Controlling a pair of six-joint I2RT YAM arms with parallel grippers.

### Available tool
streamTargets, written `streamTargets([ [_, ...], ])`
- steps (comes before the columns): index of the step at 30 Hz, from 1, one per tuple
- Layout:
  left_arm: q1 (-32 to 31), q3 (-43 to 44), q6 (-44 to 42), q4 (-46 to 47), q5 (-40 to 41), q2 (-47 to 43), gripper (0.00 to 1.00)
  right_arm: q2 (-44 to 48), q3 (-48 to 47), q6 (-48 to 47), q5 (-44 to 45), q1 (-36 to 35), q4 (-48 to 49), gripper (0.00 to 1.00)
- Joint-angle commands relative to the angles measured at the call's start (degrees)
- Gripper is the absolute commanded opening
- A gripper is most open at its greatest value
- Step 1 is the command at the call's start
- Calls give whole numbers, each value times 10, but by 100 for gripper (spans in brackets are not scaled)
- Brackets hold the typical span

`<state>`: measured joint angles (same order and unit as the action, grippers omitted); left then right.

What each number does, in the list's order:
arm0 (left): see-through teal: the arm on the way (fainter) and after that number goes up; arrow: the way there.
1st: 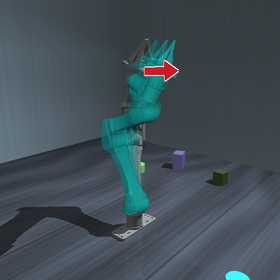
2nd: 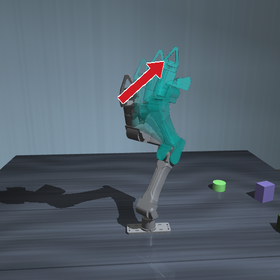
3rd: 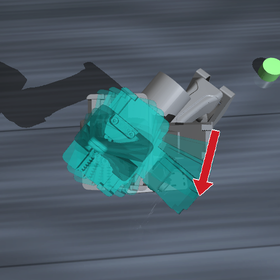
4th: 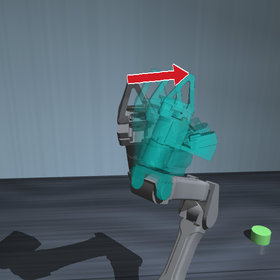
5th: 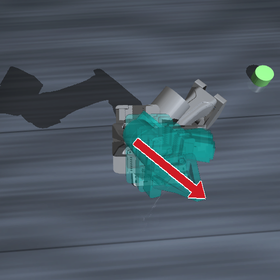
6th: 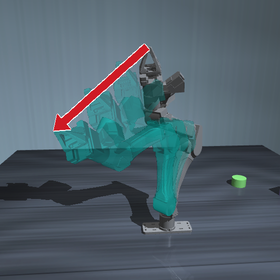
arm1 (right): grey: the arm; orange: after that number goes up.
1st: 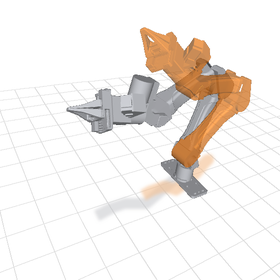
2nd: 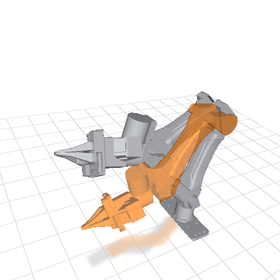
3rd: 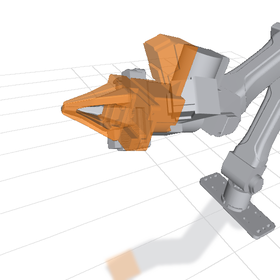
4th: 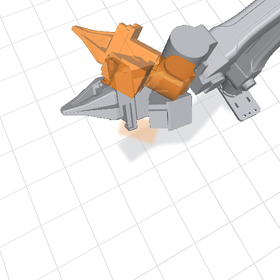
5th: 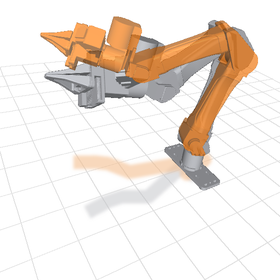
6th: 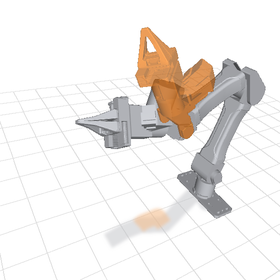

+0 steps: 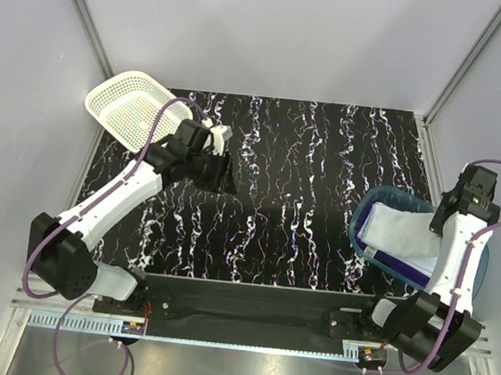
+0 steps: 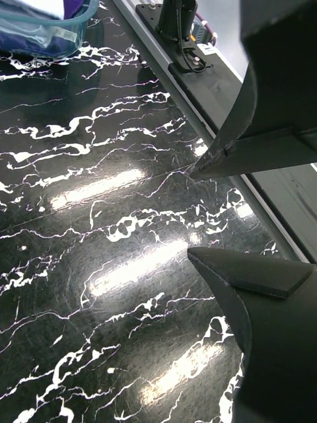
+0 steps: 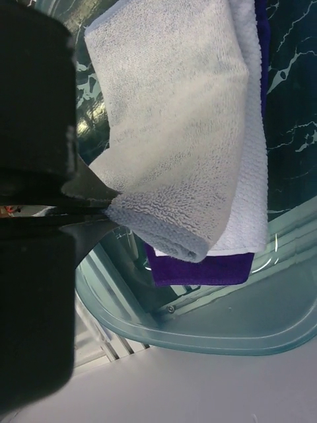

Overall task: Fold and stack the towels
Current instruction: Neatly place the folded towel into the bin

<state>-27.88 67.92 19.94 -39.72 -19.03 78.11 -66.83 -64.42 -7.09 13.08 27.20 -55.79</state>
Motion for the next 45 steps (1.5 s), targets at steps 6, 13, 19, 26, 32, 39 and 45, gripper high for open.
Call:
streamTargets([
  [6, -2, 36, 4, 8, -20, 6, 51, 8, 4, -3, 62, 4, 28, 59],
  [13, -2, 38, 3, 5, -17, 0, 52, 11, -26, 27, 85, 4, 17, 98],
  [19, -2, 41, 4, 28, -27, -6, 52, -38, -162, 157, -93, 0, -44, 100],
  [26, -2, 46, 19, 120, -61, -51, 53, -62, -247, 261, -277, -146, -12, 100],
  [32, -1, 58, 12, 171, -69, -96, 99, 12, -143, 303, -461, -233, 102, 100],
  [39, -2, 40, -25, 177, -30, -160, 99, 152, -36, 368, -469, -235, 215, 100],
  [45, -2, -15, -26, 192, 27, -231, 99, 238, -4, 352, -393, -234, 223, 100],
])
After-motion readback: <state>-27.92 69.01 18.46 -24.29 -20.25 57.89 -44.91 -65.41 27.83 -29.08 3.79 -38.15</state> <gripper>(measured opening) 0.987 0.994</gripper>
